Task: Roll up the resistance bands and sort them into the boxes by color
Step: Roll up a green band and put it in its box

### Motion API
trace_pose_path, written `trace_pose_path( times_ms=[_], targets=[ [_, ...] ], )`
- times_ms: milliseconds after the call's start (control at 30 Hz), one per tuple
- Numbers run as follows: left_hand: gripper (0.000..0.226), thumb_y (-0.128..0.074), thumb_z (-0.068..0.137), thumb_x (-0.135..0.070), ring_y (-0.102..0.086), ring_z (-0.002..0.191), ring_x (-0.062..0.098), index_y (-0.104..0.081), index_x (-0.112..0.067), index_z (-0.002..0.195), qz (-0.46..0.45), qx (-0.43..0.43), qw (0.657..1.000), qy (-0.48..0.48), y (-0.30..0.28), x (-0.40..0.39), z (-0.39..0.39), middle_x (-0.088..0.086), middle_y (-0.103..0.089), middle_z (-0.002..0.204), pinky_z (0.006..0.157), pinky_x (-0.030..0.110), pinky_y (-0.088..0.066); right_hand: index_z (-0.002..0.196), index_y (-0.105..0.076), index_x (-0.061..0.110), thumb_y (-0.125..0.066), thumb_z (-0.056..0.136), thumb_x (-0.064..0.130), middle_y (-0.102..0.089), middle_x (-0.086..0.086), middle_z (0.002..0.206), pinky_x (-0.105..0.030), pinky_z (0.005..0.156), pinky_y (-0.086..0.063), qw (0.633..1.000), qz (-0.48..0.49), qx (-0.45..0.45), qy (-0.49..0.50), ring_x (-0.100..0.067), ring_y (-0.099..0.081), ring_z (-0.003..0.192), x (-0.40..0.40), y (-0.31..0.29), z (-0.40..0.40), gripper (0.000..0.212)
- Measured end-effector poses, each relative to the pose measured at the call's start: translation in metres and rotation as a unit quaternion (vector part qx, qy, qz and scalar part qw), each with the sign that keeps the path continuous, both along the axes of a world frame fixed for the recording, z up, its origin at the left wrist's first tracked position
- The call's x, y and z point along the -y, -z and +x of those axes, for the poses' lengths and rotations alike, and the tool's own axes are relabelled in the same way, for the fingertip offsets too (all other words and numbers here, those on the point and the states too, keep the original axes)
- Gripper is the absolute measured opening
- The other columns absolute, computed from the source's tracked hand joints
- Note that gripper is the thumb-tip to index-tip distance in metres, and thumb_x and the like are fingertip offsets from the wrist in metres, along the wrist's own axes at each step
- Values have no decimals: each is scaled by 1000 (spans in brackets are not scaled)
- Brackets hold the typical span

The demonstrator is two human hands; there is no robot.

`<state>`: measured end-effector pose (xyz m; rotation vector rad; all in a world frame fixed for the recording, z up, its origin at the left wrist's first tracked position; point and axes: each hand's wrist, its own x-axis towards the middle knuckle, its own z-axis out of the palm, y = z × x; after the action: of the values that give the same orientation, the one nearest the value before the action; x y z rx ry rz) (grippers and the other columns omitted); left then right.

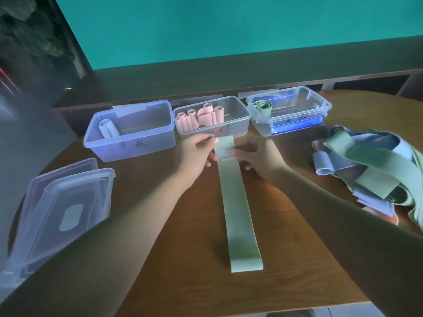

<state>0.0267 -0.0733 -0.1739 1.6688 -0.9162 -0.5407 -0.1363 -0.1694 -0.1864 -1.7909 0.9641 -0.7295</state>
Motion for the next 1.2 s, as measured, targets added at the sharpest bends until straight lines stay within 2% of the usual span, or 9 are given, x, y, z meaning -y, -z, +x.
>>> trace_pose_path(
  times_ms=[100,200,333,500,633,767,867,1100,1200],
  targets=[
    [34,-68,96,-24,-73,71,13,-66,-11,128,4,14,1000,-23,13,-4,-2,0,-75,97,64,19,-57,109,-71,19,-78,87,34,-73,5,93,-9,56,-47,997,-52,-22,45,-2,-63,55,-3,6,-6,27],
    [28,-68,96,-22,-70,71,7,-68,-12,123,-11,44,997,-56,18,-19,-11,1,-75,90,66,11,-53,113,-72,18,-75,90,35,-73,6,97,-3,63,-41,990,-104,-47,79,-5,-67,74,-16,9,-11,29],
    [24,-69,95,-27,-70,70,2,-73,-13,114,-3,79,995,-60,19,-47,-23,-3,-75,85,78,19,-57,112,-73,17,-74,90,34,-72,4,100,3,66,-38,985,-143,-70,68,-10,-66,88,-40,8,-26,28],
    [19,-73,91,-27,-69,79,1,-76,-19,108,9,119,993,-18,20,-91,-43,-10,-75,86,80,15,-53,115,-72,19,-73,91,36,-70,6,102,3,67,-40,987,-138,-77,43,-3,-63,87,-80,6,-57,29],
    [9,-76,87,-27,-65,91,1,-79,-27,95,11,150,988,30,16,-129,-68,-16,-73,94,81,19,-52,104,-77,23,-75,89,37,-70,9,102,0,71,-41,987,-145,-73,6,4,-61,86,-115,4,-82,21],
    [3,-81,83,-22,-68,91,6,-81,-24,85,-14,145,985,87,16,-168,-97,-16,-72,90,79,24,-53,96,-79,25,-78,85,36,-69,13,101,-5,78,-42,989,-139,-44,-39,2,-63,91,-152,9,-110,16],
    [7,-86,77,-18,-68,90,6,-82,-22,80,-15,132,986,104,17,-185,-107,-14,-72,89,80,18,-51,88,-80,24,-83,82,30,-71,14,100,-11,85,-45,988,-140,-22,-66,-2,-65,96,-171,12,-124,9],
    [10,-86,79,-24,-61,98,-4,-83,-24,89,28,195,974,113,18,-198,-112,-14,-67,102,84,7,-43,90,-80,28,-82,83,22,-66,18,103,-5,89,-37,973,-197,-69,-98,8,-60,97,-187,20,-135,9],
    [13,-83,81,-33,-57,102,-6,-82,-28,93,53,225,966,115,19,-200,-113,-17,-63,105,83,6,-42,92,-81,27,-81,84,25,-65,17,104,-6,91,-35,967,-218,-90,-95,3,-57,99,-186,24,-135,8]
  ],
)
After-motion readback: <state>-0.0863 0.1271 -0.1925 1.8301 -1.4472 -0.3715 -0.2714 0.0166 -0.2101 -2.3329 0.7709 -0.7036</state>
